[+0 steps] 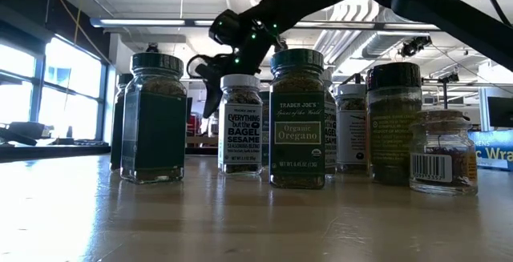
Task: Shelf spices
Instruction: Put the top brown seasoning bottle on the shelf aligned with the other brown seasoning bottle
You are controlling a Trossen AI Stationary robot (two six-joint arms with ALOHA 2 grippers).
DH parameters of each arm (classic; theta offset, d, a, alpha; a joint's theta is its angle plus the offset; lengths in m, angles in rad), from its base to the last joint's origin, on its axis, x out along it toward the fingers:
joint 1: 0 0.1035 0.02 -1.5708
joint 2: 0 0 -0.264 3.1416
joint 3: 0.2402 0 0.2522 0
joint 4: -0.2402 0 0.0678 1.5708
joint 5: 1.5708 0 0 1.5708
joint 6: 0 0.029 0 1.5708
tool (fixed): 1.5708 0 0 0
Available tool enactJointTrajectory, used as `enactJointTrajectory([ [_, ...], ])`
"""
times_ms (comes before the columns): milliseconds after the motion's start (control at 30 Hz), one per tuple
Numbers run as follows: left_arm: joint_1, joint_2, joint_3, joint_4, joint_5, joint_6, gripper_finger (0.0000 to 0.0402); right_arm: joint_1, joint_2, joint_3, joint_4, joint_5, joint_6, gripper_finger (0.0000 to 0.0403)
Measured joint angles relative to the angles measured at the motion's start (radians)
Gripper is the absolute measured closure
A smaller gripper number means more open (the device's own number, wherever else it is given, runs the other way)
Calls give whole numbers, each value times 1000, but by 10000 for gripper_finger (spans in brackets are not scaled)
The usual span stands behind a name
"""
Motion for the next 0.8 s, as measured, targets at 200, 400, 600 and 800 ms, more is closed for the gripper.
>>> enactJointTrajectory([
  [200, -1, 0, 0, 0, 0, -11, 93, 11, -3, 162, -190, 37, -95, 160],
  [400, -2, 0, 0, 0, -1, -24, 93, 7, -49, 143, -350, -12, -147, 165],
  [600, -7, 0, 0, 1, -7, -24, 93, 16, -48, -7, -271, -67, -183, 236],
  [800, -17, 0, 0, 2, -18, -25, 93, 12, -47, -133, -93, -89, -47, 325],
])
